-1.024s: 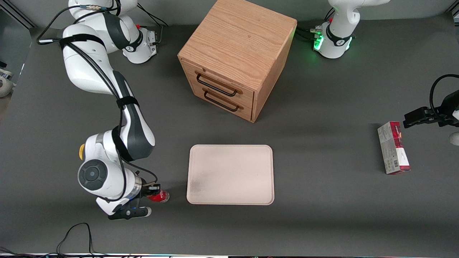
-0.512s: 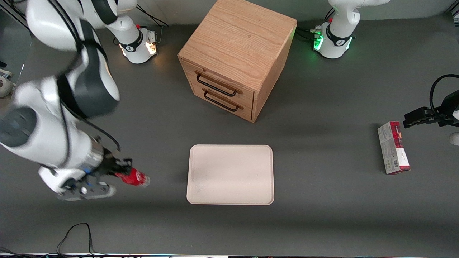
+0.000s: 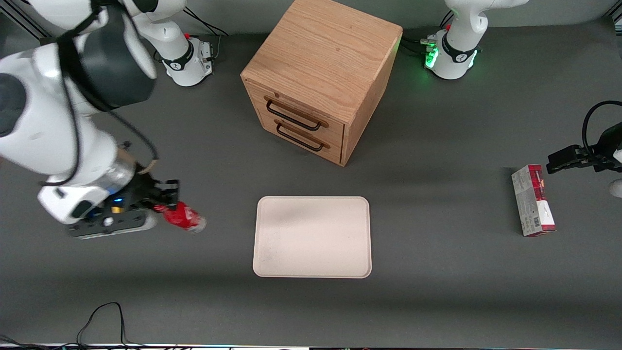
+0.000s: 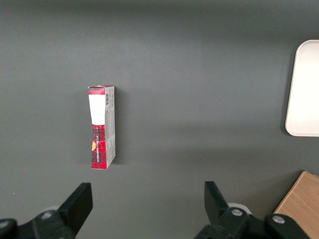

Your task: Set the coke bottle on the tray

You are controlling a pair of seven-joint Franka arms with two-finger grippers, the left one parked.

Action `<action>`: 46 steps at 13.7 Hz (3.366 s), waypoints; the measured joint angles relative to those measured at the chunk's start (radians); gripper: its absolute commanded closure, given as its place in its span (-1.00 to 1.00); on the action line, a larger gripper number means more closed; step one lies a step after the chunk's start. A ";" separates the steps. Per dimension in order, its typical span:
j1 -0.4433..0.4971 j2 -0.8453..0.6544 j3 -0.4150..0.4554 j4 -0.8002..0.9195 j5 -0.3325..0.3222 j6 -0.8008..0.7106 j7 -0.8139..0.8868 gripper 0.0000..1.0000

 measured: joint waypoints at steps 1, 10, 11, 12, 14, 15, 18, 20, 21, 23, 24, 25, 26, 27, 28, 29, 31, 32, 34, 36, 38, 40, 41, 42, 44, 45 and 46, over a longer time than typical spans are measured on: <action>0.038 0.004 0.001 0.000 -0.012 0.017 0.020 0.73; 0.147 0.091 0.000 -0.032 -0.057 0.192 0.121 0.71; 0.144 0.130 -0.002 -0.041 -0.057 0.238 0.121 0.71; 0.143 0.175 -0.004 -0.044 -0.057 0.280 0.121 0.71; 0.143 0.262 -0.005 -0.048 -0.058 0.340 0.121 0.71; 0.143 0.294 -0.005 -0.048 -0.058 0.363 0.121 0.69; 0.141 0.359 -0.007 -0.050 -0.058 0.417 0.121 0.62; 0.141 0.373 -0.008 -0.053 -0.058 0.430 0.121 -0.99; 0.141 0.373 -0.008 -0.053 -0.058 0.430 0.121 -1.00; 0.141 0.372 -0.008 -0.053 -0.058 0.430 0.121 -1.00; 0.141 0.372 -0.008 -0.052 -0.058 0.430 0.121 -1.00; 0.141 0.371 -0.008 -0.052 -0.058 0.431 0.121 -1.00; 0.141 0.367 -0.008 -0.049 -0.058 0.429 0.121 -1.00; 0.141 0.353 -0.008 -0.046 -0.058 0.420 0.121 -1.00; 0.141 0.329 -0.008 -0.042 -0.058 0.396 0.121 -1.00; 0.141 0.294 -0.008 -0.034 -0.058 0.360 0.121 -1.00; 0.143 0.199 -0.007 -0.029 -0.058 0.262 0.121 -1.00; 0.144 0.150 -0.007 -0.027 -0.058 0.211 0.121 -1.00; 0.147 0.060 -0.007 -0.026 -0.058 0.120 0.121 -1.00; 0.146 -0.013 -0.009 -0.033 -0.058 0.013 0.121 -1.00; 0.142 -0.078 -0.032 -0.086 -0.058 -0.027 0.120 -1.00; 0.105 -0.153 -0.056 -0.177 -0.057 -0.031 0.086 -1.00; 0.066 -0.190 -0.060 -0.221 -0.048 -0.031 0.051 -1.00; 0.013 -0.227 -0.063 -0.264 -0.019 -0.029 0.009 -1.00; -0.104 -0.311 -0.068 -0.369 0.035 0.008 -0.085 -1.00; -0.147 -0.355 -0.069 -0.433 0.043 0.038 -0.114 -1.00; -0.182 -0.399 -0.070 -0.502 0.045 0.068 -0.139 -1.00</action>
